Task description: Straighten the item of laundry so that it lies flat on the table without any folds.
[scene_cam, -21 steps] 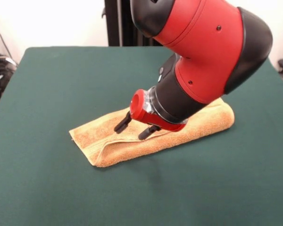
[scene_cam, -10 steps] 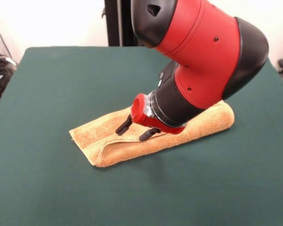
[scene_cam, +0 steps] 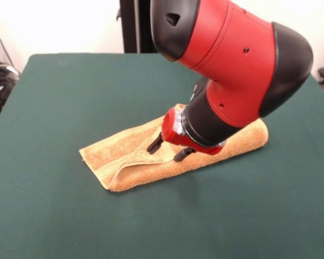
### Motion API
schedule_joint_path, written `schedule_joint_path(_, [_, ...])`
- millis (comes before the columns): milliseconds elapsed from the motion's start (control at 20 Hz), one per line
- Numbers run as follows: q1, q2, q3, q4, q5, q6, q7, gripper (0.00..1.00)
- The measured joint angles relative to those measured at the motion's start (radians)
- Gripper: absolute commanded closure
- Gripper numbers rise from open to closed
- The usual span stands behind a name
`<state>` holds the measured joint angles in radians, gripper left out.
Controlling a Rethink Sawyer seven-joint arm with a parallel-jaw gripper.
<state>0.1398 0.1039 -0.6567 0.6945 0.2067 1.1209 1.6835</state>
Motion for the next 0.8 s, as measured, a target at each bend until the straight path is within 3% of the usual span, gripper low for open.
schedule_joint_path(800, [0.009, 0.029, -0.029, -0.010, 0.002, 0.000, 0.052, 0.00])
